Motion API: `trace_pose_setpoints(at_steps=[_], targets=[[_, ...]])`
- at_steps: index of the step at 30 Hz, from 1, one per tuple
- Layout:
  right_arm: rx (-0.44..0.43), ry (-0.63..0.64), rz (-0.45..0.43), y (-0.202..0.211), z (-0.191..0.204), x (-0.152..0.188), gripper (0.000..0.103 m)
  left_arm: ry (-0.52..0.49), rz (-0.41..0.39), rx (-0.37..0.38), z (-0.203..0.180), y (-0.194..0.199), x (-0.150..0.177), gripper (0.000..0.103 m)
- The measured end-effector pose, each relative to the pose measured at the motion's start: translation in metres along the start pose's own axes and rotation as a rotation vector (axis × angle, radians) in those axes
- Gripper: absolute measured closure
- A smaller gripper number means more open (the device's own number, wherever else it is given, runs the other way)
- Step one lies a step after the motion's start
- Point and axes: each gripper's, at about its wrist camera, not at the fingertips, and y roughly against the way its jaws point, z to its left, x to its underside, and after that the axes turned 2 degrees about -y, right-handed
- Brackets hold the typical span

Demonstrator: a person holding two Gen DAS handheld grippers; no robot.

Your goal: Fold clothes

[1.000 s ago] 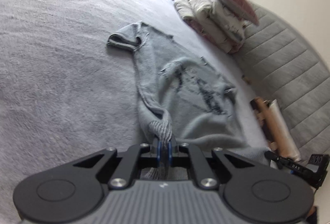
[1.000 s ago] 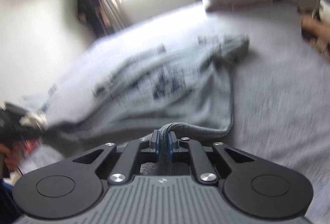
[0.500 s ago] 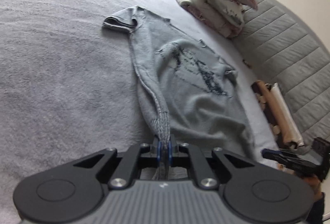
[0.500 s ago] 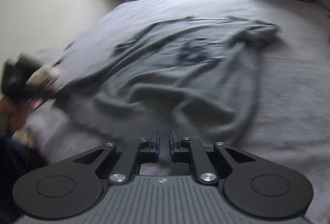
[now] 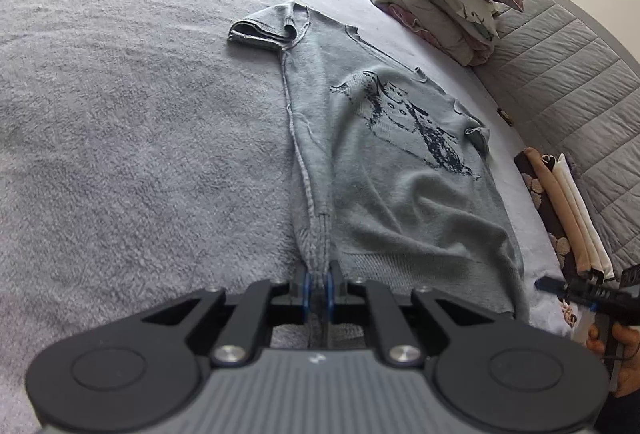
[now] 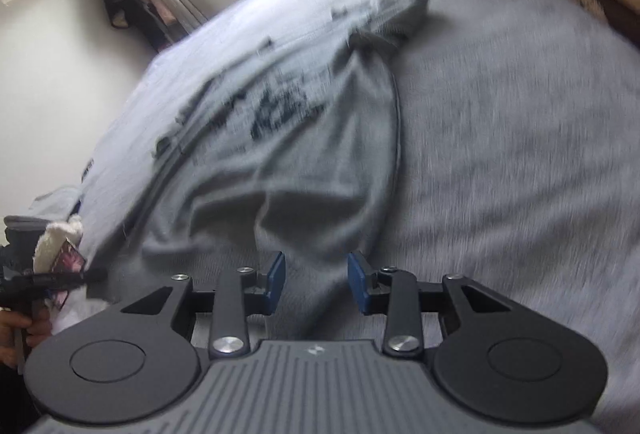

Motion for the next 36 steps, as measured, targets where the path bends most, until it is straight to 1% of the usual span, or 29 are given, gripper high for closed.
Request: trace_pose_setpoints(at_steps=[2, 3, 5, 6, 7, 8, 9, 11, 12, 14, 18, 19, 21, 23, 24, 25, 26, 29, 31, 32, 33, 34, 36], targets=[[0.011, 0.001, 0.048, -0.009, 0.001, 0.01, 0.065, -0.002, 0.008, -0.011, 0.001, -0.002, 0.001, 0.095], [0.011, 0.019, 0.051, -0.012, 0.005, 0.013, 0.063, -0.004, 0.01, -0.017, 0.001, -0.003, 0.001, 0.096], [0.008, 0.066, 0.044, -0.019, 0.017, 0.02, 0.064, -0.003, 0.011, -0.024, 0.001, -0.004, 0.001, 0.095], [0.006, 0.086, 0.034, -0.02, 0.022, 0.021, 0.068, -0.001, 0.009, -0.025, 0.002, -0.004, 0.001, 0.095], [0.003, 0.104, 0.02, -0.02, 0.026, 0.022, 0.079, 0.002, 0.007, -0.026, 0.002, -0.003, 0.001, 0.095], [0.001, 0.123, 0.007, -0.021, 0.03, 0.022, 0.086, 0.005, 0.004, -0.028, 0.003, -0.003, 0.001, 0.095], [0.004, 0.126, -0.021, -0.017, 0.031, 0.02, 0.087, 0.007, -0.001, -0.034, 0.004, -0.001, 0.001, 0.095], [0.006, 0.116, -0.087, -0.006, 0.028, 0.015, 0.093, 0.008, -0.008, -0.057, 0.007, 0.001, 0.002, 0.095], [0.0, 0.106, -0.123, 0.001, 0.026, 0.012, 0.093, 0.018, -0.007, -0.056, 0.009, 0.002, 0.003, 0.095], [-0.03, 0.078, -0.18, 0.016, 0.023, 0.01, 0.093, 0.058, -0.008, -0.012, 0.014, 0.006, 0.003, 0.096], [-0.14, -0.033, -0.274, 0.049, 0.014, 0.01, 0.094, 0.155, -0.069, 0.139, 0.02, 0.03, -0.001, 0.097], [-0.148, -0.061, -0.29, 0.057, 0.012, 0.01, 0.094, 0.167, -0.083, 0.165, 0.021, 0.036, -0.001, 0.097], [-0.135, -0.071, -0.321, 0.073, 0.016, 0.008, 0.094, 0.187, -0.114, 0.207, 0.019, 0.048, -0.002, 0.097], [-0.133, -0.03, -0.355, 0.091, 0.029, 0.007, 0.096, 0.19, -0.145, 0.235, 0.016, 0.059, -0.001, 0.097], [-0.132, -0.015, -0.356, 0.098, 0.033, 0.007, 0.096, 0.169, -0.158, 0.229, 0.013, 0.063, 0.0, 0.097], [-0.103, 0.003, -0.335, 0.1, 0.037, 0.009, 0.098, 0.155, -0.155, 0.212, 0.011, 0.062, 0.003, 0.097], [-0.064, 0.024, -0.307, 0.101, 0.041, 0.011, 0.1, 0.146, -0.144, 0.191, 0.012, 0.06, 0.006, 0.097], [0.028, 0.056, -0.205, 0.087, 0.04, 0.024, 0.1, 0.135, -0.082, 0.112, 0.016, 0.048, 0.015, 0.097], [0.031, 0.04, -0.132, 0.072, 0.03, 0.032, 0.1, 0.115, -0.065, 0.059, 0.018, 0.044, 0.016, 0.097], [0.037, 0.028, -0.113, 0.066, 0.025, 0.033, 0.099, 0.105, -0.06, 0.032, 0.019, 0.042, 0.017, 0.097], [0.033, -0.009, -0.116, 0.061, 0.02, 0.032, 0.096, 0.102, -0.057, 0.013, 0.02, 0.041, 0.016, 0.097], [0.024, -0.053, -0.124, 0.057, 0.014, 0.031, 0.096, 0.105, -0.056, -0.001, 0.022, 0.039, 0.016, 0.097], [0.015, -0.168, -0.138, 0.048, 0.001, 0.029, 0.089, 0.109, -0.052, -0.03, 0.026, 0.035, 0.015, 0.097]])
